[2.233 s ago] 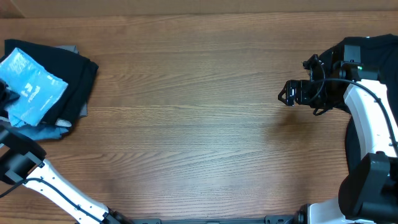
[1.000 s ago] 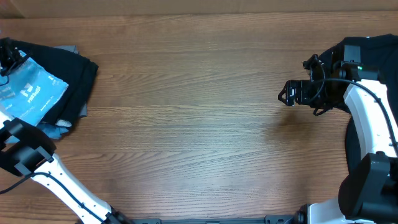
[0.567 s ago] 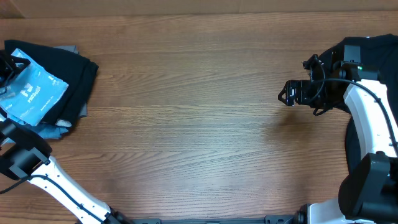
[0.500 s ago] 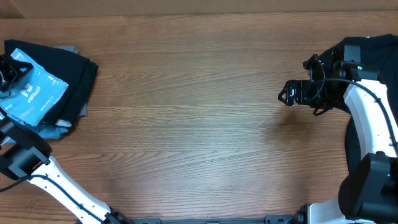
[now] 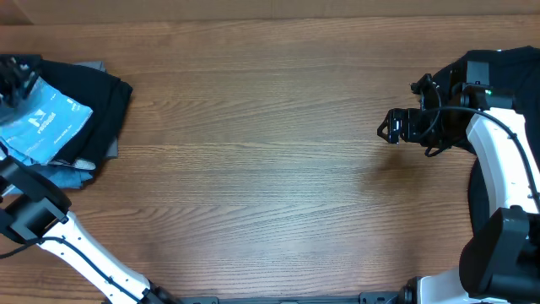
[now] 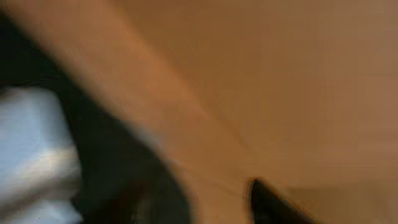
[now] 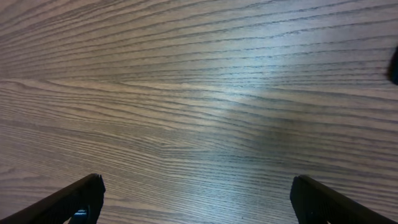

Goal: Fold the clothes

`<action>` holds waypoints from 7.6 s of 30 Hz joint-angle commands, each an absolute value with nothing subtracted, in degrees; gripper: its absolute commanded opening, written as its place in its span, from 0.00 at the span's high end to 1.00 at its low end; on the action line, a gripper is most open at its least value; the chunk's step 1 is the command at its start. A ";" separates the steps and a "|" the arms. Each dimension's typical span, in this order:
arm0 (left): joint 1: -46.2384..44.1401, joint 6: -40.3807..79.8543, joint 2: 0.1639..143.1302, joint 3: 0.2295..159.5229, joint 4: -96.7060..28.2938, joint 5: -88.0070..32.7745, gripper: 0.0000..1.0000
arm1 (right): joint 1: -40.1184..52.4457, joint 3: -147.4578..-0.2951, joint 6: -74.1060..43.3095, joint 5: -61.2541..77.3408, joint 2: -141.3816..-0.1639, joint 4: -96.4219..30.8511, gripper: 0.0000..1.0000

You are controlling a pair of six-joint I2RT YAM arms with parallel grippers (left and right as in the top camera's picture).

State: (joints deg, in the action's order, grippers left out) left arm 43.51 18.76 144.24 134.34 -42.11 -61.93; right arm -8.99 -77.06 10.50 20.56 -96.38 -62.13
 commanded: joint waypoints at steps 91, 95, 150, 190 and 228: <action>36.51 17.96 121.91 121.23 -61.19 9.63 0.96 | -9.08 -77.23 10.52 20.58 -95.20 -61.84 0.00; 38.92 18.48 127.17 121.23 -61.80 12.69 0.96 | -9.08 -77.23 10.52 20.56 -95.20 -61.82 0.00; 23.44 20.60 117.01 123.63 -66.11 -24.67 0.00 | -9.06 -77.23 10.52 20.56 -95.13 -61.82 0.00; 23.44 20.60 117.01 123.63 -66.11 -24.67 0.00 | 10.00 -64.53 10.70 28.25 -4.12 -68.69 0.00; 23.44 20.60 117.01 123.63 -66.11 -24.67 0.00 | 9.85 -0.45 5.08 21.80 -0.21 13.47 0.00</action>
State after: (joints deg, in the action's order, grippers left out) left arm 23.49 20.62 117.25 123.26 -66.19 -24.84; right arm 9.82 -1.04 9.78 24.88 -0.64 12.47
